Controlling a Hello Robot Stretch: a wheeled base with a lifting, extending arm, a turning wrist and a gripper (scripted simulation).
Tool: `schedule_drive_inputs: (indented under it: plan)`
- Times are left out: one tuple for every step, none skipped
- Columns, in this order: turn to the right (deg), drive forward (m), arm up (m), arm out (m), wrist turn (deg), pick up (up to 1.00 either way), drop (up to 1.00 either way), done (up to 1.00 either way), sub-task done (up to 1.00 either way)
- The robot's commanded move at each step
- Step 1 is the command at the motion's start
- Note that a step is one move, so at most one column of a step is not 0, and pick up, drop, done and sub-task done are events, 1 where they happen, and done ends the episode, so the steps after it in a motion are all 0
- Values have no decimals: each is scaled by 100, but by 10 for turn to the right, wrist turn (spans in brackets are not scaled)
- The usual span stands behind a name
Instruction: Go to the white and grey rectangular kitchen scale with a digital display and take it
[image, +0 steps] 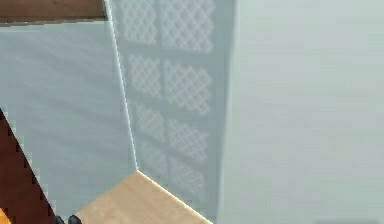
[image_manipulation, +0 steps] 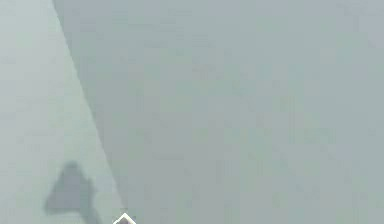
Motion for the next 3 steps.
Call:
schedule_drive_inputs:
  plan:
    - [-270,0,0,0,0,0,0,0,0]
    - [0,0,8,0,0,0,0,0,0]
    - [0,0,0,46,0,0,0,0,0]
